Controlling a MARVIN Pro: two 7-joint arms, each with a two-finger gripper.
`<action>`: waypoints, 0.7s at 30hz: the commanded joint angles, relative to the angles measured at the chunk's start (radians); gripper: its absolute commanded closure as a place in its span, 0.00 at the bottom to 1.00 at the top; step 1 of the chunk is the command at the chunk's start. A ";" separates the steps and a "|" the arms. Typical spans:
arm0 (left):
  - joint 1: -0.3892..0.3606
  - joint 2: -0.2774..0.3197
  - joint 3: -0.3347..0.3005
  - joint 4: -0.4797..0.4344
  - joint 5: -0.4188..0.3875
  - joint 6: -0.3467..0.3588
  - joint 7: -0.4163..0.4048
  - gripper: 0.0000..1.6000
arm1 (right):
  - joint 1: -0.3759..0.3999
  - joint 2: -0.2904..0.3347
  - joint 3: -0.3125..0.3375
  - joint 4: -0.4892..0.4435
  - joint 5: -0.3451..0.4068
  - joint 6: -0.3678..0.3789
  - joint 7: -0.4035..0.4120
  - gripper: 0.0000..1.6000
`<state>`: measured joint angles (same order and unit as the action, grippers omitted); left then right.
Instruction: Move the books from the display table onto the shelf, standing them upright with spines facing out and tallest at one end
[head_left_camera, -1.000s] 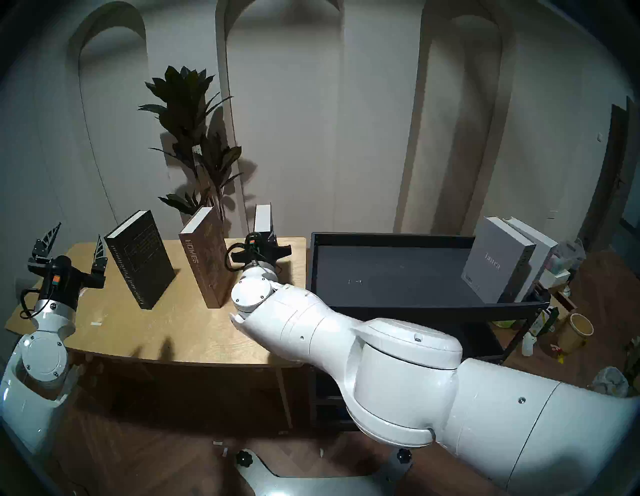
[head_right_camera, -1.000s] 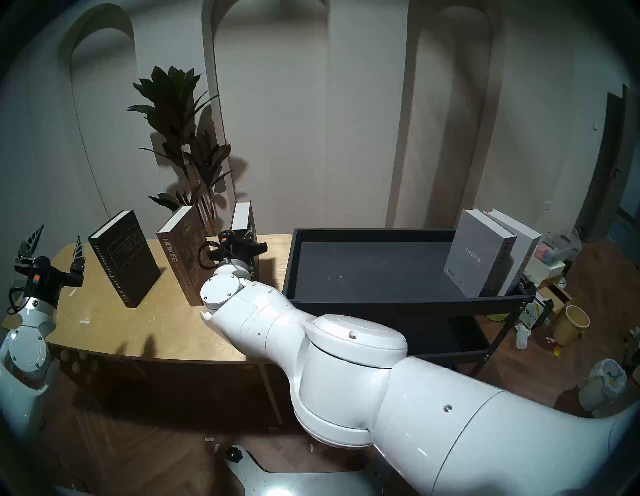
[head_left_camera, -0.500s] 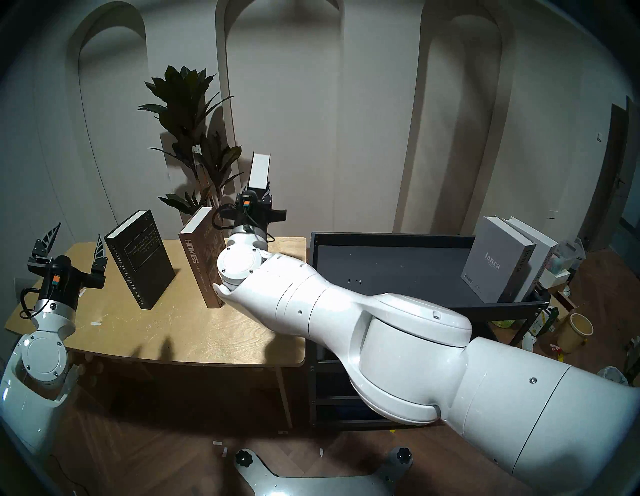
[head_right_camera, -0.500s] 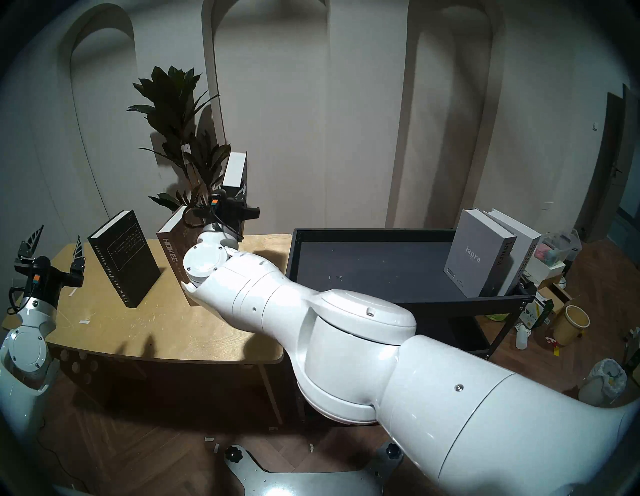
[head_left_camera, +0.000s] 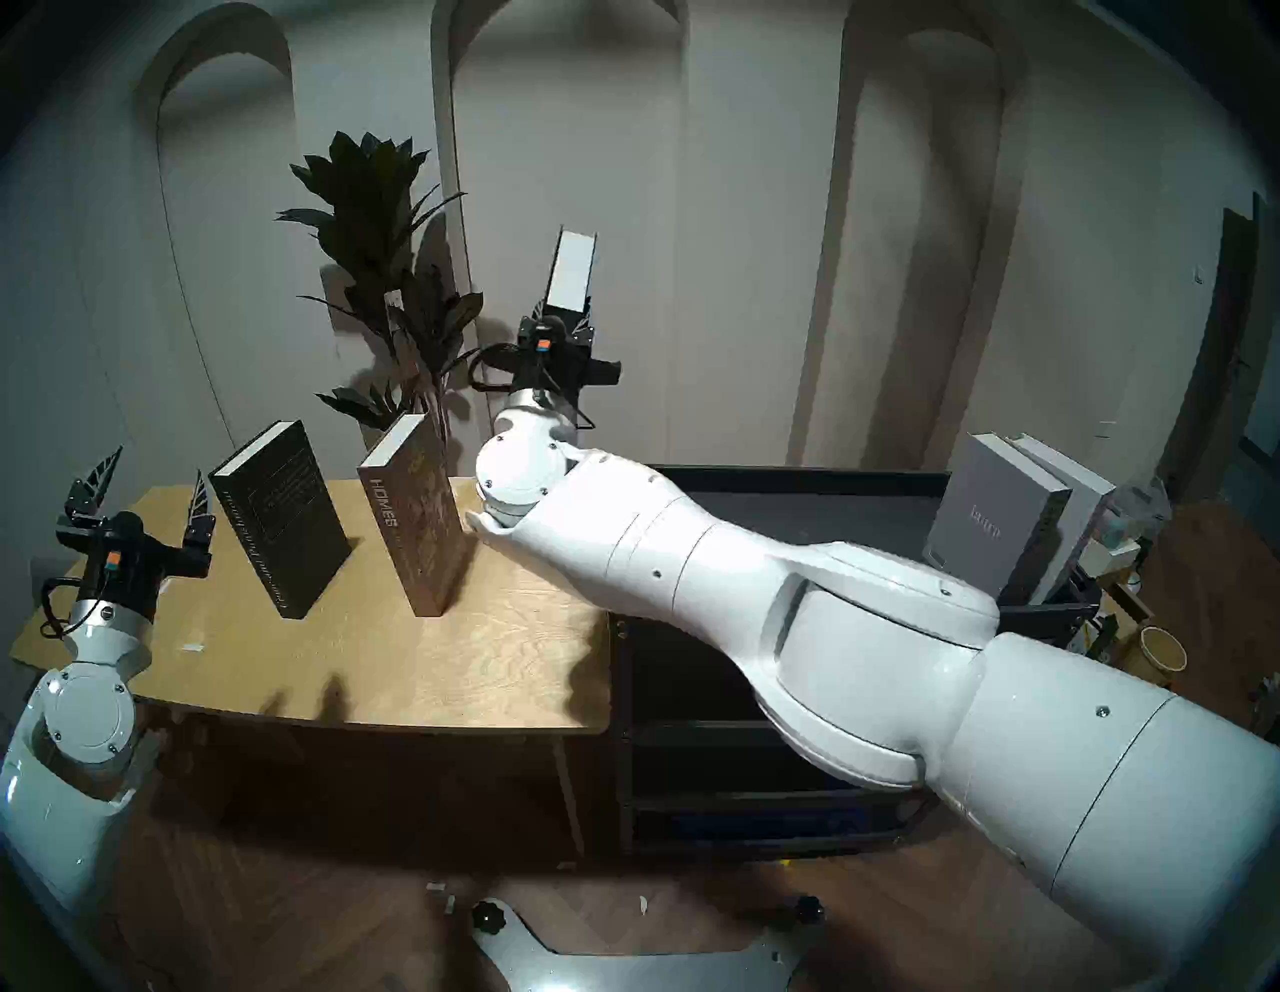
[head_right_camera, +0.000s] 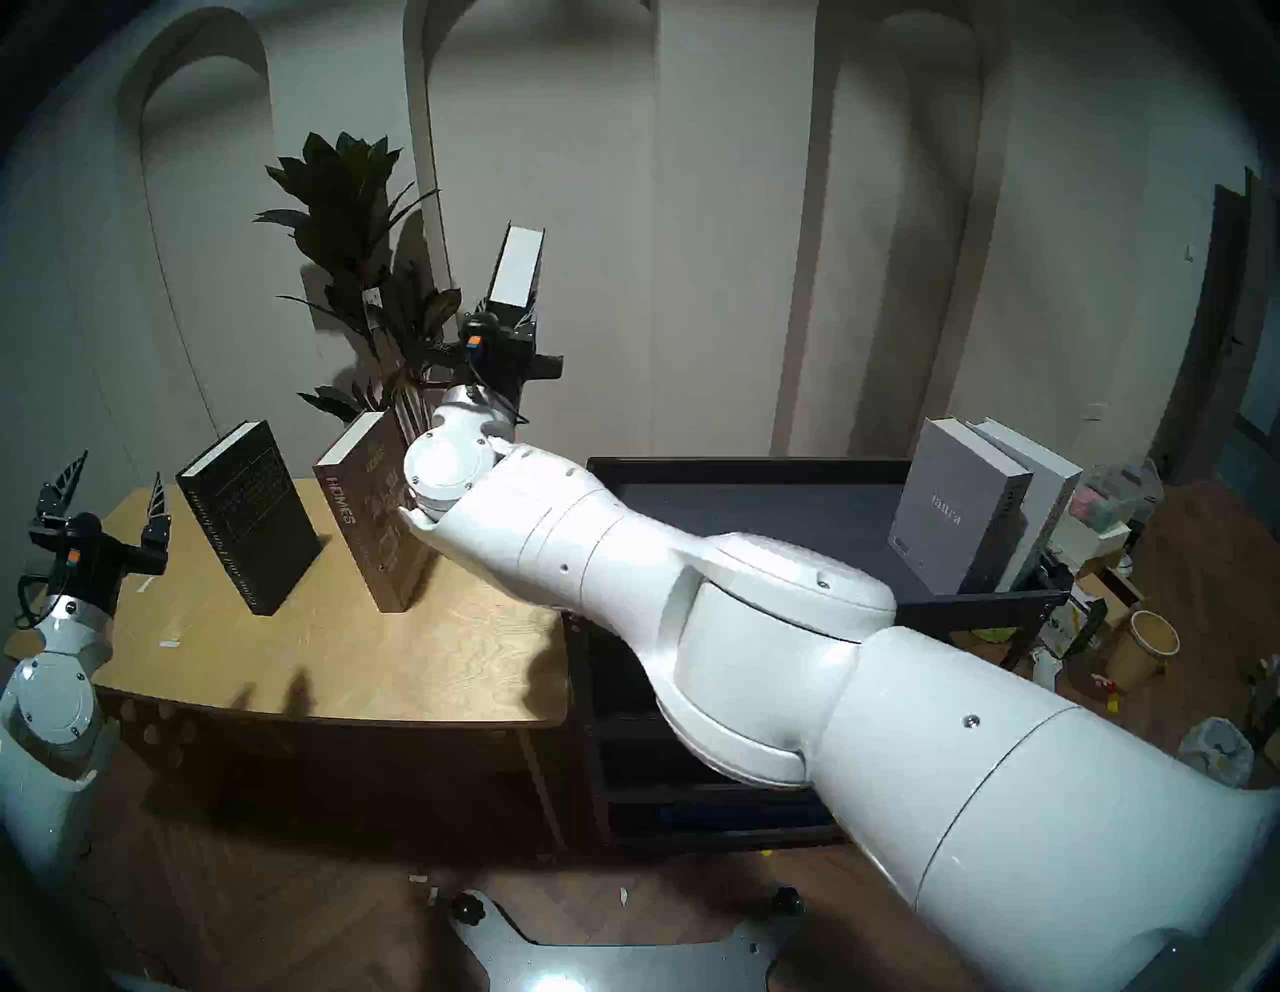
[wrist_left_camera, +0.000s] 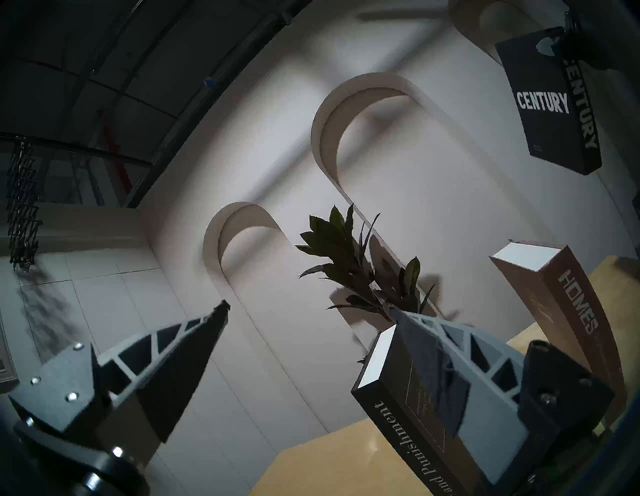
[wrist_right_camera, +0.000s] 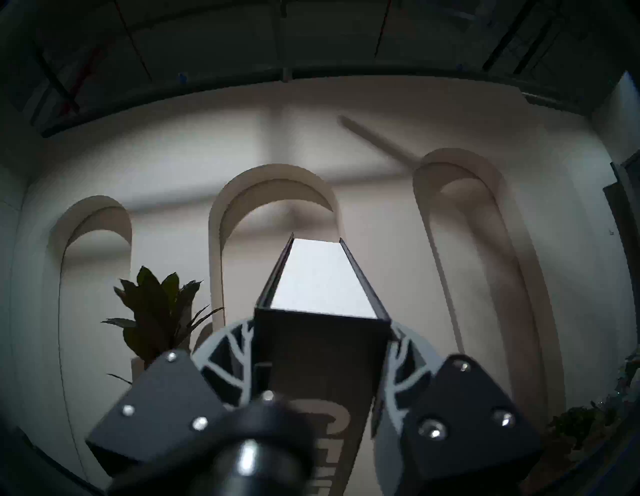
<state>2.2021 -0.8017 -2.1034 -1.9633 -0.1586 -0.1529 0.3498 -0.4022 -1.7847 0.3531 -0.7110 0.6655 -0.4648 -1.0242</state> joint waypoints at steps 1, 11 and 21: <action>-0.005 0.004 -0.007 -0.005 0.001 -0.002 0.002 0.00 | 0.058 0.116 0.023 -0.045 -0.020 0.007 -0.006 1.00; -0.006 0.004 -0.005 -0.004 0.001 -0.002 0.002 0.00 | 0.082 0.219 0.044 -0.102 -0.026 0.007 -0.003 1.00; -0.006 0.004 -0.004 -0.004 0.001 -0.002 0.002 0.00 | 0.090 0.310 0.056 -0.185 -0.030 0.011 0.026 1.00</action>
<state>2.2019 -0.8018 -2.0988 -1.9619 -0.1586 -0.1529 0.3498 -0.3513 -1.5503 0.3977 -0.8254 0.6466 -0.4572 -1.0210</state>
